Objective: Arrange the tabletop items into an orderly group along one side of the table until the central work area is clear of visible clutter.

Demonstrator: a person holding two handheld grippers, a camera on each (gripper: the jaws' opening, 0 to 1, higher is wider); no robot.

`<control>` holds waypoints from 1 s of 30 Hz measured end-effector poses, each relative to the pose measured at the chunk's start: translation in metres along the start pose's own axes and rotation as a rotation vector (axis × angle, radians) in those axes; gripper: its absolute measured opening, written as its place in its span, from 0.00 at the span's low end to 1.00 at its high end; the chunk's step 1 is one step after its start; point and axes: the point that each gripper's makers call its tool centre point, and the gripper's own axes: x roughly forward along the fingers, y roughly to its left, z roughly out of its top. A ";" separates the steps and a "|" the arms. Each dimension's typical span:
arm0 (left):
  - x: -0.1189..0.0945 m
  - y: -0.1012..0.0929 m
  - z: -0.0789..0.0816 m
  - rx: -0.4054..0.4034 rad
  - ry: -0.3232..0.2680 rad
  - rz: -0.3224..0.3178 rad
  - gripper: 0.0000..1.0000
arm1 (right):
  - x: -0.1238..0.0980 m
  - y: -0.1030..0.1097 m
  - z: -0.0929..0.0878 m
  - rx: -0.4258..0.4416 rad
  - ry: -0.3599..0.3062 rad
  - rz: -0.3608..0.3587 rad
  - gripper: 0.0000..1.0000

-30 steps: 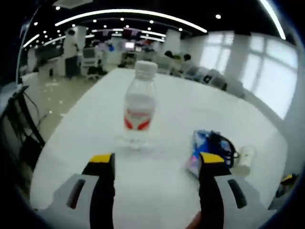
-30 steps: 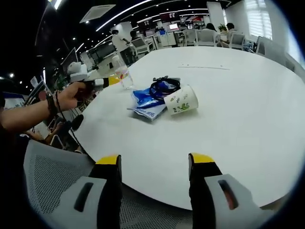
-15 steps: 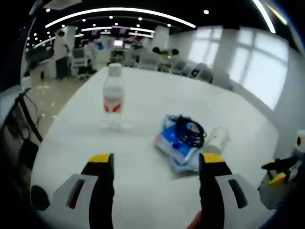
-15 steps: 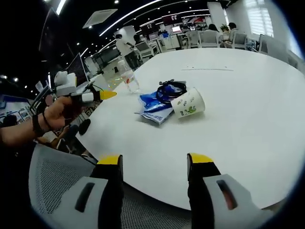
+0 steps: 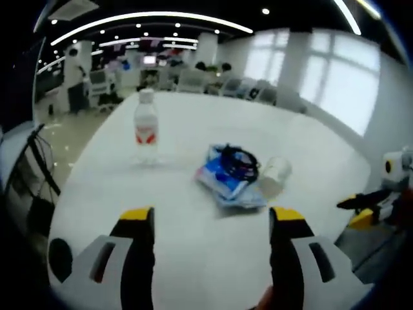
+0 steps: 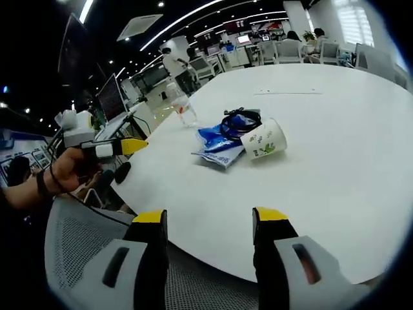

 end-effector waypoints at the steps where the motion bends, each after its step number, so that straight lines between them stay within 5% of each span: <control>1: -0.002 -0.001 -0.001 0.003 0.003 -0.002 0.68 | 0.000 0.000 0.000 0.002 0.000 -0.001 0.53; 30: -0.043 -0.028 0.001 0.096 0.010 -0.051 0.60 | 0.002 -0.003 -0.011 0.028 0.055 0.002 0.50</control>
